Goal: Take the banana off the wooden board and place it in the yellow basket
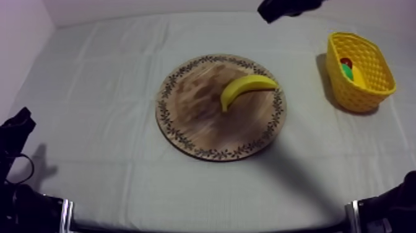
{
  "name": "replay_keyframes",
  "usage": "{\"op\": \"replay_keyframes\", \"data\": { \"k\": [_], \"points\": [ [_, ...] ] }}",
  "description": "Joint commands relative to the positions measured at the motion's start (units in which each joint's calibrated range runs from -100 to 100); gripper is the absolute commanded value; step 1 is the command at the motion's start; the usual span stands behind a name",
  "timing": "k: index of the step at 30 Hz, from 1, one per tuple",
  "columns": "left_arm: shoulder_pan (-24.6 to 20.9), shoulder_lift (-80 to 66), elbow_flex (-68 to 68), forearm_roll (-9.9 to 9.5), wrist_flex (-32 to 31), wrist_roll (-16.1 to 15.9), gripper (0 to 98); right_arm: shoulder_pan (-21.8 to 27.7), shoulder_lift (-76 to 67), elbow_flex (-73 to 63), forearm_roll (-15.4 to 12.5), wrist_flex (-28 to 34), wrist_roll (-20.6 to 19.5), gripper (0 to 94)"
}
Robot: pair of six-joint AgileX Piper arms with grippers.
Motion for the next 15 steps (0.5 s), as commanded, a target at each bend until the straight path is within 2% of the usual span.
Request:
{"op": "replay_keyframes", "data": {
  "k": [1, 11, 15],
  "points": [
    [0.0, 0.0, 0.0, -0.01, 0.0, 0.0, 0.1, 0.4, 5.6, -8.3, 0.3, 3.7, 0.6, 0.7],
    [0.0, 0.0, 0.0, -0.01, 0.0, 0.0, 0.1, 1.0, 12.1, -13.6, 3.4, 11.8, 6.6, 0.7],
    [0.0, 0.0, 0.0, -0.01, 0.0, 0.0, 0.1, 1.5, 12.9, -14.5, 3.6, 15.1, 14.2, 0.6]
  ]
}}
